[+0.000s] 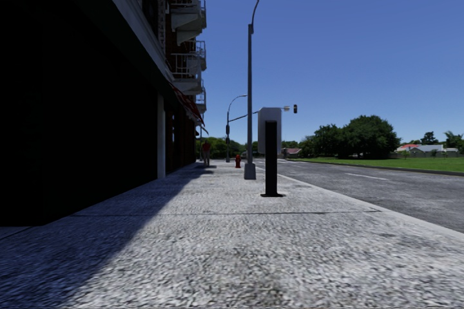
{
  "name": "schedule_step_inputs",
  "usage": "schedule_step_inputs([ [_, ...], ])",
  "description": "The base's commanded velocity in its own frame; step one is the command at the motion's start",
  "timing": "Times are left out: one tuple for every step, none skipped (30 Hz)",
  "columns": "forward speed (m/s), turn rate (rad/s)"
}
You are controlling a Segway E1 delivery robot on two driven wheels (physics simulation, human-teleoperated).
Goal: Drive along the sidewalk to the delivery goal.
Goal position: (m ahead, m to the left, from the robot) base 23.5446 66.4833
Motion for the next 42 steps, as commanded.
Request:
schedule_step_inputs([
  [2.0, 0.31],
  [2.0, 0.31],
  [2.0, 0.31],
  [2.0, 0.31],
  [2.0, 0.31],
  [2.0, 0.3],
  [2.0, 0.3],
  [2.0, 0.3],
  [2.0, 0.3],
  [2.0, 0.3],
  [2.0, 0.3],
  [2.0, 0.29],
  [2.0, 0.29],
  [2.0, 0.29],
  [2.0, 0.29],
  [2.0, 0.26],
  [2.0, 0.26],
  [2.0, 0.16],
  [2.0, 0.0],
  [2.0, 0.0],
  [2.0, 0.0],
  [2.0, 0.0],
  [2.0, 0.0],
  [2.0, 0.0],
  [2.0, 0.0],
  [2.0, 0.0],
  [2.0, 0.0],
  [2.0, 0.0],
  [2.0, 0.0],
  [2.0, 0.0],
  [2.0, 0.0],
  [2.0, 0.0],
  [2.0, 0.0],
  [2.0, 0.0],
  [2.0, 0.0],
  [2.0, 0.0],
  [2.0, 0.0],
  [2.0, 0.0],
  [2.0, 0.0],
  [2.0, 0.0],
  [2.0, 0.0],
  [2.0, 0.0],
])
